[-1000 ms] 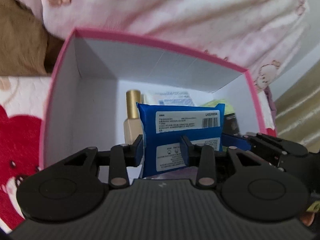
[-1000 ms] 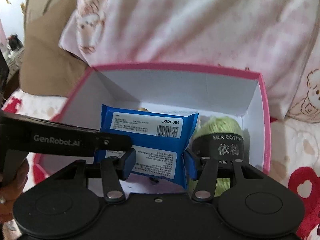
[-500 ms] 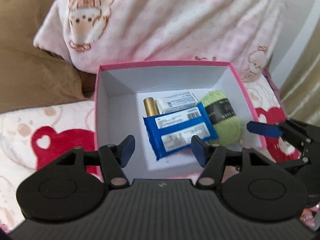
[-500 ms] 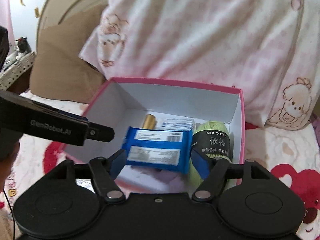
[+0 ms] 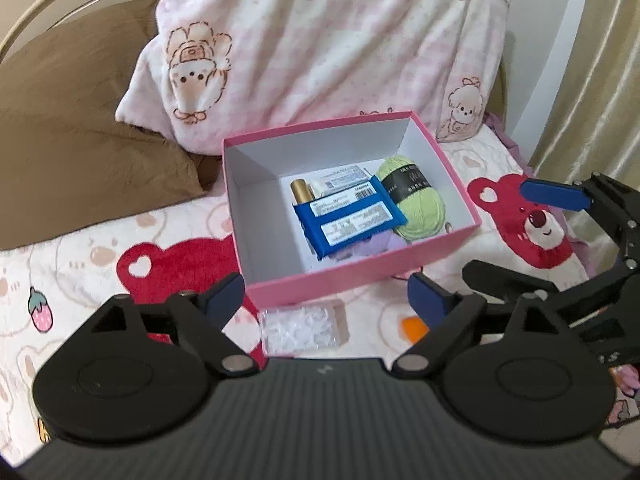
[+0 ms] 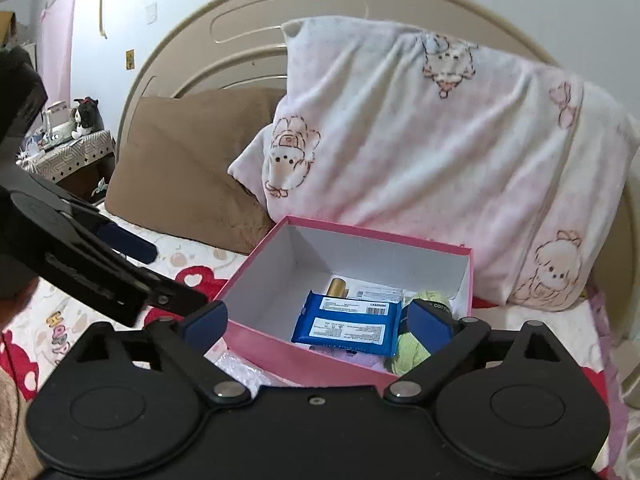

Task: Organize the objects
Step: 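Move both grippers down to the clear box of floss picks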

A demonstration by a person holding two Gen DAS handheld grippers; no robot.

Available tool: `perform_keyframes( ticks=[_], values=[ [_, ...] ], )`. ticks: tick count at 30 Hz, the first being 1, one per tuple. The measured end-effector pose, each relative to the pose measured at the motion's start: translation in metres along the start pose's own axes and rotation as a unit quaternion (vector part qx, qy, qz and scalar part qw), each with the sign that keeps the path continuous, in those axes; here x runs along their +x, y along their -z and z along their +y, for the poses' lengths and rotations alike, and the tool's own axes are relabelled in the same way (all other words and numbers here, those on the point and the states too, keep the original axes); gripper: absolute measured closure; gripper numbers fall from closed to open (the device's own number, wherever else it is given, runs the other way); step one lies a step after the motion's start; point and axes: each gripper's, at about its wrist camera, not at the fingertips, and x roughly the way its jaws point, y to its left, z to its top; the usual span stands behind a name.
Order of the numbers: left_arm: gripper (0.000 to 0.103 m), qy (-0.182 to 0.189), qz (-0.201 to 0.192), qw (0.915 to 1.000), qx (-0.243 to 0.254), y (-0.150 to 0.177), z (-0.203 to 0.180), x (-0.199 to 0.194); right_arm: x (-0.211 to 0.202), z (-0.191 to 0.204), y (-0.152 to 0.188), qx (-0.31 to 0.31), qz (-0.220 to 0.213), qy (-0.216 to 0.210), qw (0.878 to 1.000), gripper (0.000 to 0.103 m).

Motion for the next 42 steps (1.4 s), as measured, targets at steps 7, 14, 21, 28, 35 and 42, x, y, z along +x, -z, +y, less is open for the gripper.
perform_keyframes(
  ticks=[7,14,21,28,35,42],
  values=[
    [0.007,0.008,-0.001,0.9994,-0.033,0.034,0.02,-0.017,-0.009,0.015,0.02,0.032,0.03,0.002,0.999,0.005],
    [0.002,0.003,0.013,0.9974,-0.071,0.062,0.051,-0.006,0.012,0.02,0.042,0.103,0.099,-0.079,0.987,0.005],
    [0.004,-0.02,0.007,0.9973,-0.07,0.071,0.069,0.027,0.045,0.038,0.055,0.105,0.111,-0.094,0.984,0.005],
    [0.006,0.013,0.0,0.9972,-0.074,0.07,0.072,0.077,0.088,0.058,0.071,0.055,0.129,-0.062,0.988,0.005],
    [0.013,0.041,0.018,0.9967,-0.068,0.086,0.07,0.12,0.131,0.068,0.091,0.041,0.13,-0.05,0.989,0.009],
    [0.035,0.066,0.017,0.9955,-0.067,0.104,0.067,0.143,0.156,0.088,0.106,0.006,0.129,-0.039,0.991,0.012]
  ],
)
